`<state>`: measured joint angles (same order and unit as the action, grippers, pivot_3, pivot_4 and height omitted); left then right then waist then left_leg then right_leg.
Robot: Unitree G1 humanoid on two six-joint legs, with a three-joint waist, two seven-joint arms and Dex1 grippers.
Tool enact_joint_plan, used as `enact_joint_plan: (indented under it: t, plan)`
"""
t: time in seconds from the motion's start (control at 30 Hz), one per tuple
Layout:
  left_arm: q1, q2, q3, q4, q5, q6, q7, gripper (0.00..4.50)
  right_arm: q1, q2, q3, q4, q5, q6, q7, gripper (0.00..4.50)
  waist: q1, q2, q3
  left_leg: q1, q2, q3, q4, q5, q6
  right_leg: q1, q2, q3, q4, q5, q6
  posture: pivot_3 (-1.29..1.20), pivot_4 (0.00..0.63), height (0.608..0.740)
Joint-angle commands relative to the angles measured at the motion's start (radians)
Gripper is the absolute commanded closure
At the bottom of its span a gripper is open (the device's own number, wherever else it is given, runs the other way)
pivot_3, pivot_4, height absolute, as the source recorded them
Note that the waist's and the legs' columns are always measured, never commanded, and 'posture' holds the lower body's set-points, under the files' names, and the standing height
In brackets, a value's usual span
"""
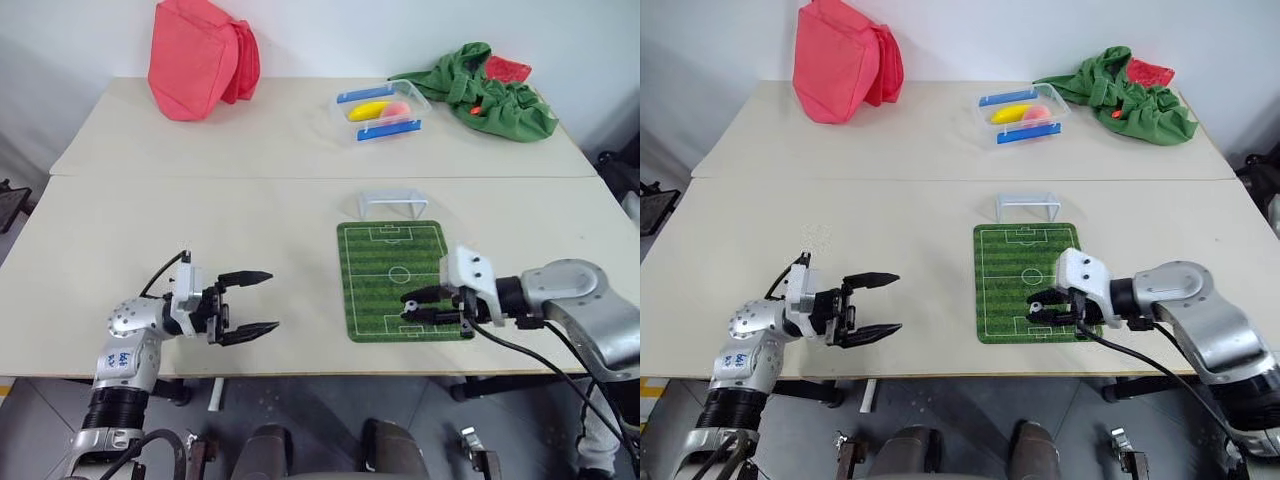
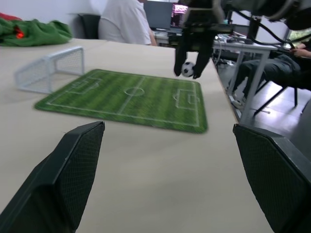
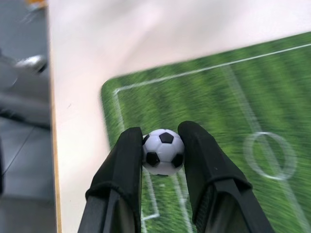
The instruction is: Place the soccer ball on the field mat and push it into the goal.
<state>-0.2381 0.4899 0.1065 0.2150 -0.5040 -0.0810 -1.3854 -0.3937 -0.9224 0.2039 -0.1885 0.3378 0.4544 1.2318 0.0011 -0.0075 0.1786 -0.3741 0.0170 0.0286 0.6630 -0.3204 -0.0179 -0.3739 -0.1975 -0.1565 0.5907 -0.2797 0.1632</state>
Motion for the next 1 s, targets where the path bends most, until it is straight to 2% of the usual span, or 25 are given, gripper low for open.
enact_joint_plan:
  t: [0.03, 0.27, 0.57, 0.73, 1.0]
  plan:
    - [0.019, 0.002, 0.007, -0.041, -0.010, -0.007, 0.015, 0.00, -0.040, 0.022, 0.034, 0.064, -0.038, -0.067, 0.054, 3.65, 0.000, 0.000, 0.000, 0.000, 0.000, 0.000, 0.000, 0.000, 0.000, 0.000, 0.000, 0.000, 0.000, 0.000, 0.000, 0.00, 0.150, 0.740]
    - [0.068, 0.006, 0.012, -0.101, -0.021, 0.010, 0.053, 0.00, -0.071, 0.066, 0.062, 0.191, -0.091, -0.155, 0.099, 3.65, -0.002, 0.000, 0.000, 0.000, 0.000, 0.000, 0.000, 0.000, 0.000, 0.000, 0.000, 0.000, 0.000, 0.000, 0.000, 0.00, 0.150, 0.740]
    - [0.074, 0.014, 0.015, -0.124, -0.024, 0.029, 0.073, 0.00, -0.065, 0.085, 0.058, 0.229, -0.110, -0.180, 0.119, 3.65, -0.002, 0.000, 0.000, 0.000, 0.000, 0.000, 0.001, 0.000, 0.000, 0.000, 0.000, 0.000, 0.000, 0.000, 0.000, 0.00, 0.150, 0.740]
    - [0.062, 0.010, 0.012, -0.116, -0.022, 0.031, 0.077, 0.00, -0.058, 0.088, 0.051, 0.226, -0.116, -0.179, 0.114, 2.00, -0.002, 0.000, 0.000, 0.001, 0.000, 0.000, 0.001, 0.000, 0.000, 0.000, 0.000, 0.000, 0.000, 0.000, 0.000, 0.00, 0.150, 0.740]
    - [0.041, 0.004, 0.006, -0.107, -0.020, 0.041, 0.083, 0.00, -0.073, 0.084, 0.033, 0.215, -0.107, -0.164, 0.109, 2.00, -0.002, 0.000, 0.000, 0.001, 0.000, 0.000, 0.001, 0.000, 0.000, 0.000, 0.000, 0.000, 0.001, 0.000, 0.000, 0.00, 0.150, 0.740]
